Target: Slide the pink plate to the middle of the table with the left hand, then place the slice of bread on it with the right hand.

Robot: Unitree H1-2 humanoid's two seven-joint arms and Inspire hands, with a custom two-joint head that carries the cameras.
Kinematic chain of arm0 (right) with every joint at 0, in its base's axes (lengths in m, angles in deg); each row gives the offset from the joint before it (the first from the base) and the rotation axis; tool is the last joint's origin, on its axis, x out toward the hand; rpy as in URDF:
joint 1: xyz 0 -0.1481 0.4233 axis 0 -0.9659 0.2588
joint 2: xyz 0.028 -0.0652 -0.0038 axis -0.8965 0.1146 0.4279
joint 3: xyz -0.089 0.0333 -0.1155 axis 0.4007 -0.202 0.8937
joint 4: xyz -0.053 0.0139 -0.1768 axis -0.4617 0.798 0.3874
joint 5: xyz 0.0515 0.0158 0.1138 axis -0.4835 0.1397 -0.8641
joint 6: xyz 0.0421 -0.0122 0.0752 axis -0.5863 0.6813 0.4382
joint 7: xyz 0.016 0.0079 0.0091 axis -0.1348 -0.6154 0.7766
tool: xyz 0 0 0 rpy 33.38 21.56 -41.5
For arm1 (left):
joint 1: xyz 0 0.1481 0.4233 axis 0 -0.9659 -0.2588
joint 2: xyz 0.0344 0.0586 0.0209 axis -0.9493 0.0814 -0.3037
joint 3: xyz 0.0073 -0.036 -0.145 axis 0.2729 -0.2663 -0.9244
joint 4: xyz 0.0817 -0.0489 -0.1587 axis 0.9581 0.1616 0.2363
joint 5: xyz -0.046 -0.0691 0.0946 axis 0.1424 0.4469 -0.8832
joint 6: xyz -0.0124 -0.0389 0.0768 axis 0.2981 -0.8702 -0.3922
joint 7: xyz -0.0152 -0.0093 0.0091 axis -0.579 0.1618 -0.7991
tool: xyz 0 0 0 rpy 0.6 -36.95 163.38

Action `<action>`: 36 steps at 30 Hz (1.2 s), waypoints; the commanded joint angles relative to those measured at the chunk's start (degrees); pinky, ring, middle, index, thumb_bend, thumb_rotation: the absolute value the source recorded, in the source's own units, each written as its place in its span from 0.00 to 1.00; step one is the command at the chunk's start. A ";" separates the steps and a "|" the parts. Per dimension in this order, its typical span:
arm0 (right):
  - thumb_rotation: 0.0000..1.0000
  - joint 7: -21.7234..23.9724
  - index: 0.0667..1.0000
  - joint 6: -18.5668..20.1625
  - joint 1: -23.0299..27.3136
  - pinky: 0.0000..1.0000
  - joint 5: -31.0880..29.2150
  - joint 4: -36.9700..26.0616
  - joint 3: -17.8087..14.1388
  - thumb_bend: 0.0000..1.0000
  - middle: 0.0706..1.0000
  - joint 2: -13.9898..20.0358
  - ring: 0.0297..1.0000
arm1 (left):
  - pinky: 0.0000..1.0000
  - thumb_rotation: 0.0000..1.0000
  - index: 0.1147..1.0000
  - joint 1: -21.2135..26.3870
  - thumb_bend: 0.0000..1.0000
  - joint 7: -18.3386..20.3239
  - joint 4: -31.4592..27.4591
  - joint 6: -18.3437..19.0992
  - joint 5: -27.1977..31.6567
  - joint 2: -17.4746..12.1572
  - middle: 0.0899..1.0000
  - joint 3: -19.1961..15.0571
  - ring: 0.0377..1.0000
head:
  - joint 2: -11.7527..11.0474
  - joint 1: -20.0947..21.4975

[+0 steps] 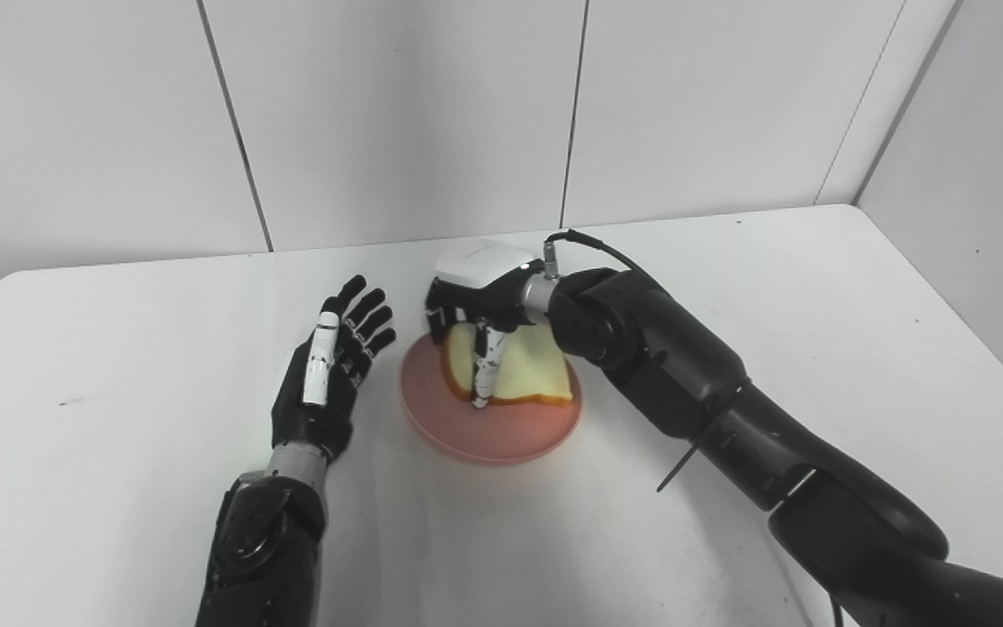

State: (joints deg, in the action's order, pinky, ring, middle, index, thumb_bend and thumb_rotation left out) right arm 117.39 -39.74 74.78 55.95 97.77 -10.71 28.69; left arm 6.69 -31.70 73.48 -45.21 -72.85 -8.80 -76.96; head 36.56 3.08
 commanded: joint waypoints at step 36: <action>0.58 22.54 0.94 5.58 1.54 0.93 8.25 -14.10 2.79 1.00 0.99 0.46 0.99 | 0.83 0.84 0.83 -1.69 0.46 -3.36 3.58 2.38 -2.17 1.12 0.84 -1.41 0.86 | 0.36 0.39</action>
State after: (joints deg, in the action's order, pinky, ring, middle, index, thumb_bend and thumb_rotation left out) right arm 139.76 -35.19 73.28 63.90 84.51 -6.83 28.56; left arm 7.12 -32.99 73.87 -45.09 -74.00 -7.56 -78.21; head 37.00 3.51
